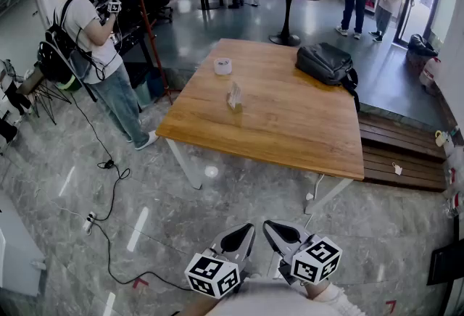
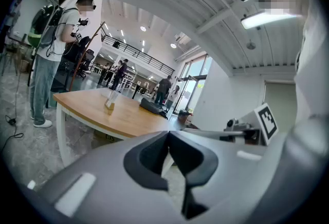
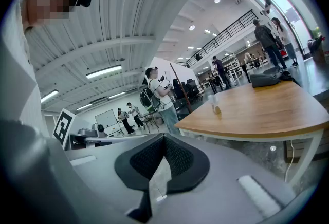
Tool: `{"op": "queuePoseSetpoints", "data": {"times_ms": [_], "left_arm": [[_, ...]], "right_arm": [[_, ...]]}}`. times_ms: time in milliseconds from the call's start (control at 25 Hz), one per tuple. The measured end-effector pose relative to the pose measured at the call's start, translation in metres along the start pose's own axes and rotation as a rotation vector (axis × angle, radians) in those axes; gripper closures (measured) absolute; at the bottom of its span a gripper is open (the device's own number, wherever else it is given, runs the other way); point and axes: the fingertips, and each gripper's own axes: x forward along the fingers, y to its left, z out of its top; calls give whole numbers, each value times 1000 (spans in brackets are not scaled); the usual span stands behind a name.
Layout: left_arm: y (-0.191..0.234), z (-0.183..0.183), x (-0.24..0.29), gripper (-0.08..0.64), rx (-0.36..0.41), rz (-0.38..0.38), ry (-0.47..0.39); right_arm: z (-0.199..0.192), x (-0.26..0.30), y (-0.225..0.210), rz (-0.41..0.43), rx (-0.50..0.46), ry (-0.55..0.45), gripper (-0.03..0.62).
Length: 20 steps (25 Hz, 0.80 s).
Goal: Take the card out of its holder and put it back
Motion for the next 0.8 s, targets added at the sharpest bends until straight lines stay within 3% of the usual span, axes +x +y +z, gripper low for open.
{"op": "queuePoseSetpoints", "data": {"times_ms": [520, 800], "left_arm": [[7, 5, 24, 552, -48, 28, 4], [37, 5, 38, 552, -70, 41, 30]], "right_arm": [[10, 11, -26, 22, 5, 32, 594], [3, 42, -40, 28, 32, 63, 594]]}}
